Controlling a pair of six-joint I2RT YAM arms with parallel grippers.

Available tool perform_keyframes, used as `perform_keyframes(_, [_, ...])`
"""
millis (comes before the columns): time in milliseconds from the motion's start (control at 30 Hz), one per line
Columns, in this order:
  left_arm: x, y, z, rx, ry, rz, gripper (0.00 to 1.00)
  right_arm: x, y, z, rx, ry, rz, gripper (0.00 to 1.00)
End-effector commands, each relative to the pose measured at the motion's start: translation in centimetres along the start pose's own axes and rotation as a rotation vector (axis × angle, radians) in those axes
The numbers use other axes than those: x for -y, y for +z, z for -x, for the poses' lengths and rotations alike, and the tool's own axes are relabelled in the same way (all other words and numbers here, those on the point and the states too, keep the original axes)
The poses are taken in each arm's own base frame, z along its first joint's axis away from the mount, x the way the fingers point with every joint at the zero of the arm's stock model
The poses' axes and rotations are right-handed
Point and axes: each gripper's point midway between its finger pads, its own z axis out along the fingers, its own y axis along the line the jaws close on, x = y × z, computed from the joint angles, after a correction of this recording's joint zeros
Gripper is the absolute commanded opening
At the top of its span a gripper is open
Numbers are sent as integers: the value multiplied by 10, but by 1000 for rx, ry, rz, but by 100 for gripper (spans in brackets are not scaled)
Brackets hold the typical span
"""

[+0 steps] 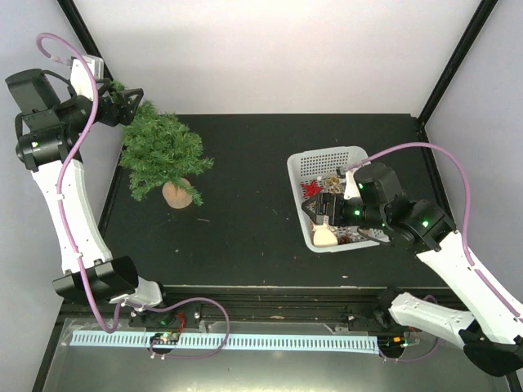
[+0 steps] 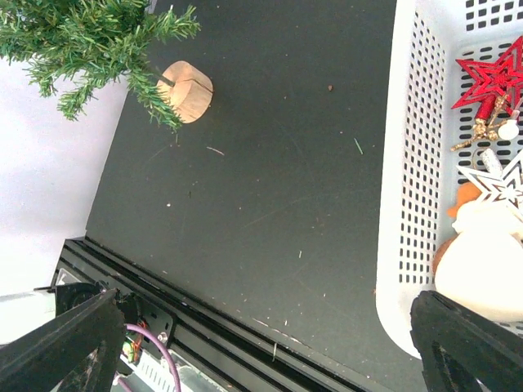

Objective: Decorate the small christmas tree

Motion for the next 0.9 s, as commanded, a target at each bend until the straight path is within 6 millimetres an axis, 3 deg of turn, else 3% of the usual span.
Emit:
perform_keyframes(0, [-2, -4, 3, 23, 70, -6, 97, 3, -1, -5, 3, 7, -6, 96])
perform_keyframes(133, [-8, 0, 0, 23, 97, -3, 91, 6, 1, -7, 1, 13, -12, 96])
perform_keyframes(300, [-14, 6, -8, 25, 104, 4, 69, 11, 4, -12, -4, 24, -21, 96])
perform_keyframes(433, [-18, 12, -18, 2, 80, -5, 56, 15, 5, -16, -9, 29, -28, 95])
perform_keyframes(567, [-13, 15, -23, 5, 49, -48, 35, 20, 7, -20, -14, 32, -41, 95])
perform_keyframes(867, [1, 14, -8, 70, -16, -129, 2, 30, 15, -31, -38, 40, -62, 96])
